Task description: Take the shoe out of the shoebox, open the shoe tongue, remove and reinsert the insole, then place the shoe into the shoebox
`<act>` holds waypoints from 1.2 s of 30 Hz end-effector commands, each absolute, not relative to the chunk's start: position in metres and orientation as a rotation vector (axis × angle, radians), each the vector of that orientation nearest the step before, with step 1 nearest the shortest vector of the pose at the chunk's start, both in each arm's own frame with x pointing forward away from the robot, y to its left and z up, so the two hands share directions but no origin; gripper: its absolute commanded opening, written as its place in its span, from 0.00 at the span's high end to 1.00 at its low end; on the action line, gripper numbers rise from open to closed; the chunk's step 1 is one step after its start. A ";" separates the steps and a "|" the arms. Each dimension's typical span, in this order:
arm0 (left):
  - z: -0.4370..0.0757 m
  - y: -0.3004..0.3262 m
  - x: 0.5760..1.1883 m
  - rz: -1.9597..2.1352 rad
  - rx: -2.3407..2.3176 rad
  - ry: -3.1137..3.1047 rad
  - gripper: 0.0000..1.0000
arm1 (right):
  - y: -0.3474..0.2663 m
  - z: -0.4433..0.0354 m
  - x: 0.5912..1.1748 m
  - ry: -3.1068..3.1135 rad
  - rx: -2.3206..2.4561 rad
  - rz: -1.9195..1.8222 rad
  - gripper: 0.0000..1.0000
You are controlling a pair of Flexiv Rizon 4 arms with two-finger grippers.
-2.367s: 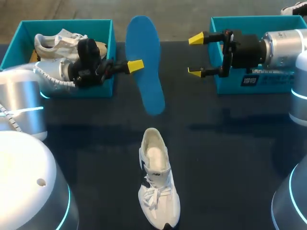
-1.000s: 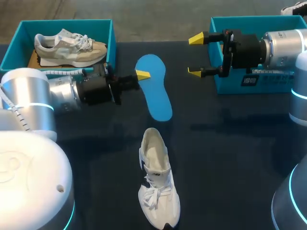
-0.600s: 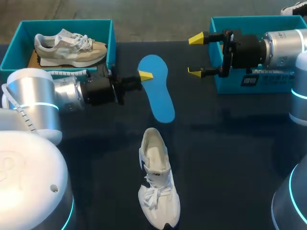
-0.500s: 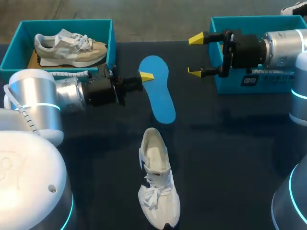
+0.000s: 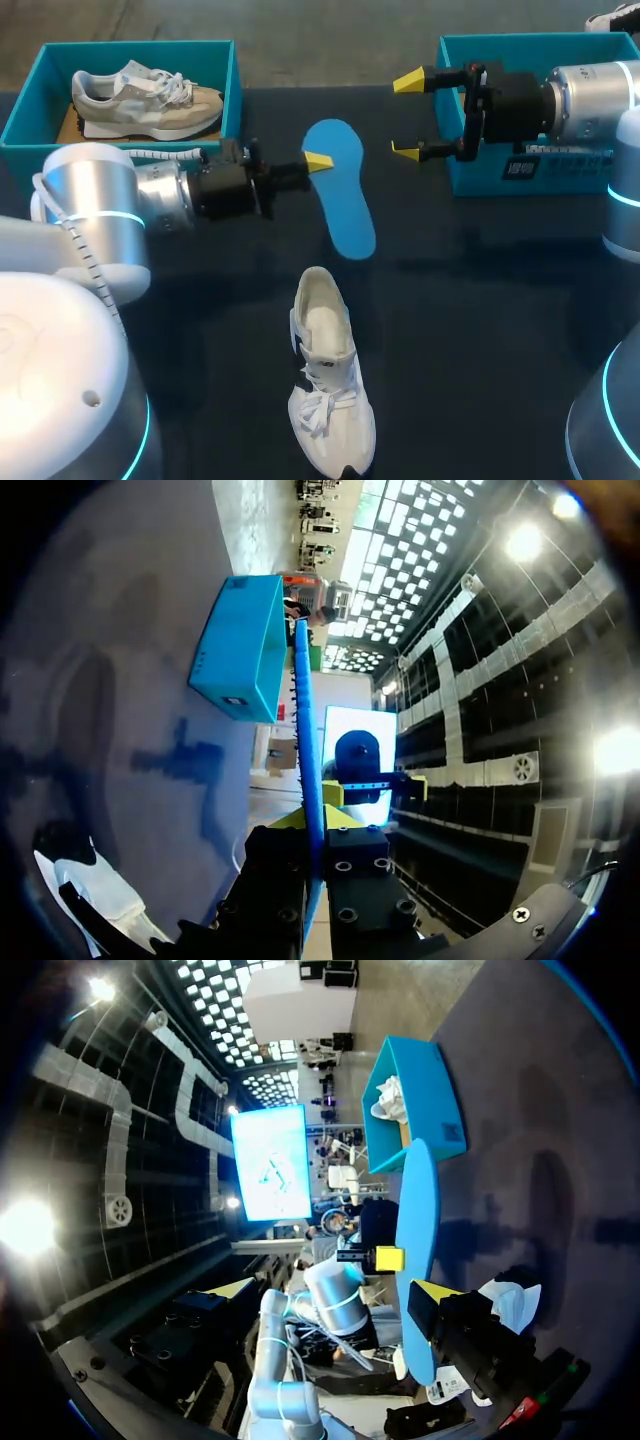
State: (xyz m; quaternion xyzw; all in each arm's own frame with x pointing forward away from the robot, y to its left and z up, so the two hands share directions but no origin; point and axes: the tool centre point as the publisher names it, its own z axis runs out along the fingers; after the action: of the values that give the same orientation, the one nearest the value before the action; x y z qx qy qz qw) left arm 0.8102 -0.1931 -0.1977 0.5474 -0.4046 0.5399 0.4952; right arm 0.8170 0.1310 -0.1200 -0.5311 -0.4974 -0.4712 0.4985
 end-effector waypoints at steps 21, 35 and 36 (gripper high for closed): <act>-0.199 -0.194 0.810 1.309 1.324 -0.980 1.00 | 0.140 -0.029 0.805 -1.791 -1.871 -0.530 0.00; -0.199 -0.194 0.810 1.309 1.324 -0.980 1.00 | 0.173 -0.001 0.790 -2.046 -2.134 -0.153 0.00; -0.199 -0.194 0.810 1.309 1.324 -0.980 1.00 | 0.175 -0.001 0.789 -2.058 -2.142 -0.129 0.00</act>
State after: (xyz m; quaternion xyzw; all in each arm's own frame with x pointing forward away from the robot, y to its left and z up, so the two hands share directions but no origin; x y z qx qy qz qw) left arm 0.8109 -0.1946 -0.1992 0.5466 -0.4043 0.5403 0.4958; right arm 0.7877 0.1681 -0.0048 -0.6846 -0.6536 -0.2133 0.2421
